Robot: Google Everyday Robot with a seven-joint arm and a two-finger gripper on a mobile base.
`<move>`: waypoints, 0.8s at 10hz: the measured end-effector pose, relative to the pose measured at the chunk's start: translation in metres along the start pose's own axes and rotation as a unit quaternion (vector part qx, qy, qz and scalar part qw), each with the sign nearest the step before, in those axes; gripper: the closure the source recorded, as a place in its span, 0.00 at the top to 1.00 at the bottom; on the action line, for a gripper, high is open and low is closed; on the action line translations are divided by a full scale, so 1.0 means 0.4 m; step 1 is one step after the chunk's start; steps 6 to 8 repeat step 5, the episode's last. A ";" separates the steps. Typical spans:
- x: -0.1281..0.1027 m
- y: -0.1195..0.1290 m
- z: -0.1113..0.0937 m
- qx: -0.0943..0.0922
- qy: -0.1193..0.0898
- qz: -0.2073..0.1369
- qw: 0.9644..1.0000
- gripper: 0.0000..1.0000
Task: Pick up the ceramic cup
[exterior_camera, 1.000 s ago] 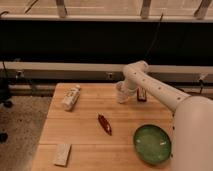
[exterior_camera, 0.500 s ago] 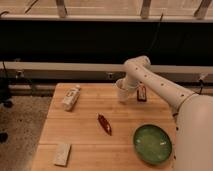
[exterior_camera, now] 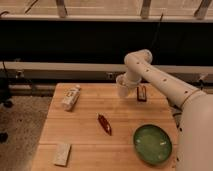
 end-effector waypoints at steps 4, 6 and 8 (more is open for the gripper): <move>-0.006 -0.002 -0.050 0.001 0.001 -0.006 1.000 0.00; -0.006 -0.002 -0.056 0.001 0.001 -0.008 1.000 0.00; -0.006 -0.002 -0.056 0.001 0.001 -0.008 1.000 0.00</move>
